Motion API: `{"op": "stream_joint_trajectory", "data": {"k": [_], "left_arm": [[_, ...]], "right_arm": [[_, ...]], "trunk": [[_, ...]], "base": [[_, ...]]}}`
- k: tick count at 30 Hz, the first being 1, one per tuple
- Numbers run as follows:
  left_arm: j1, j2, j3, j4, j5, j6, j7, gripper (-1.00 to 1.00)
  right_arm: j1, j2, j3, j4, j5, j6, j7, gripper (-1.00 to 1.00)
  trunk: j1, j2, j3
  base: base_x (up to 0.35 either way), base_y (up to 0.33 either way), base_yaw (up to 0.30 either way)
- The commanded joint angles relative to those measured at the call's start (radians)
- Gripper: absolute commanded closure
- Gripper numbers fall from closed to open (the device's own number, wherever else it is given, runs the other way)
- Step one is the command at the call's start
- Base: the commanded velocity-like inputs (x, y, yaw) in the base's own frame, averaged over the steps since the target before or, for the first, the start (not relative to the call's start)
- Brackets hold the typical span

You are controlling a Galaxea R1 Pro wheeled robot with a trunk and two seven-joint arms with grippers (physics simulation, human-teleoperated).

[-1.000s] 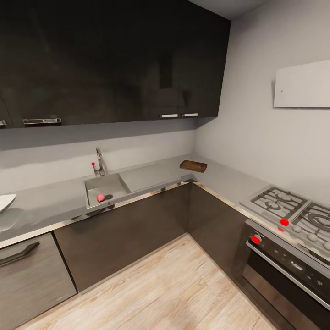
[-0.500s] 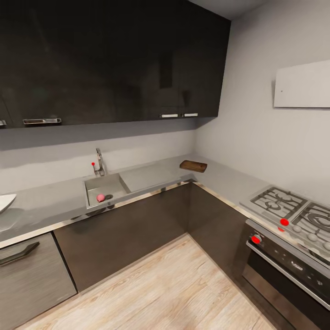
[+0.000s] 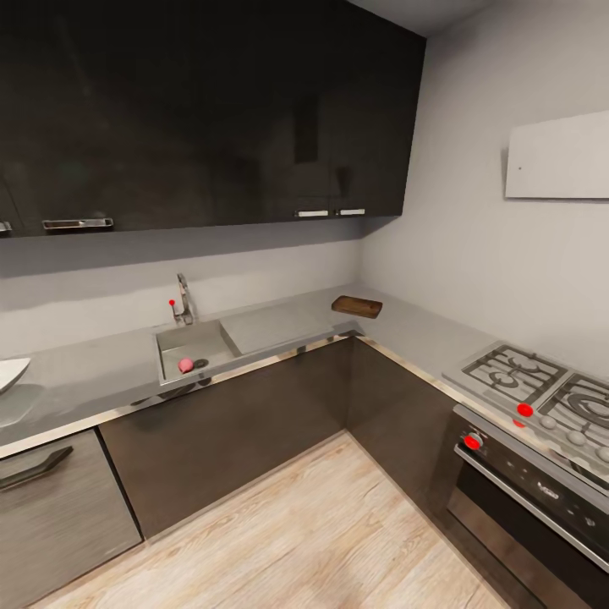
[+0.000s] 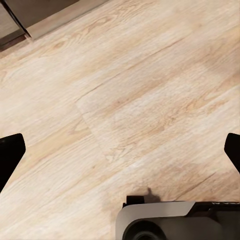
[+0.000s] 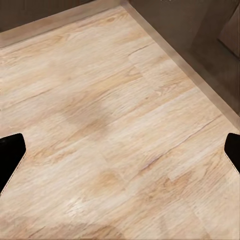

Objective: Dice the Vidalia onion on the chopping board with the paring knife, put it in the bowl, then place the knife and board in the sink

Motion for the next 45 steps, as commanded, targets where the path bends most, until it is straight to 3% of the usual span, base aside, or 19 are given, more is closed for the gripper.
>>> {"op": "stream_joint_trajectory", "data": {"k": [1, 8, 18, 24, 31, 36, 43, 45], "left_arm": [[0.001, 0.000, 0.000, -0.001, 0.000, -0.001, 0.000, -1.00], [0.001, 0.000, 0.002, 0.000, 0.001, 0.000, 0.001, -1.00], [0.001, 0.000, 0.002, 0.000, 0.001, 0.000, 0.001, -1.00], [0.001, 0.000, 0.002, 0.000, 0.002, 0.000, 0.001, -1.00], [0.001, 0.000, 0.003, 0.000, 0.002, 0.000, 0.001, -1.00], [0.001, 0.000, 0.003, 0.000, 0.002, 0.000, 0.001, -1.00], [0.001, 0.000, 0.003, 0.000, 0.002, 0.000, 0.001, -1.00], [0.001, 0.000, 0.003, 0.000, 0.002, 0.000, 0.001, -1.00]], "right_arm": [[0.000, 0.000, 0.000, 0.000, 0.001, -0.011, 0.000, -1.00], [0.000, -0.001, 0.000, 0.000, -0.002, -0.122, 0.002, -1.00], [0.000, 0.007, 0.000, -0.002, -0.004, -0.159, 0.001, -1.00], [0.001, 0.014, 0.001, -0.003, -0.005, -0.290, -0.001, -1.00], [0.001, 0.019, 0.001, -0.014, -0.005, -0.307, -0.002, -1.00], [0.002, 0.022, -0.001, -0.042, -0.003, -0.262, -0.004, -1.00], [0.002, 0.018, -0.004, -0.148, -0.001, -0.015, -0.004, -1.00], [0.002, 0.017, -0.005, -0.170, -0.001, 0.018, -0.004, -1.00]], "trunk": [[0.000, -0.001, 0.000], [0.000, -0.001, 0.000], [0.000, -0.001, 0.000], [0.000, -0.001, 0.000], [0.000, -0.001, 0.000], [0.000, -0.001, 0.000], [0.000, -0.001, 0.000], [0.000, -0.001, 0.000]], "base": [[0.000, 0.000, 0.000], [0.000, 0.000, 0.000], [0.000, 0.000, 0.000], [0.000, 0.000, 0.000], [0.000, 0.000, 0.000], [0.000, 0.000, 0.000], [0.000, 0.000, 0.000], [0.000, 0.000, 0.000]]}}
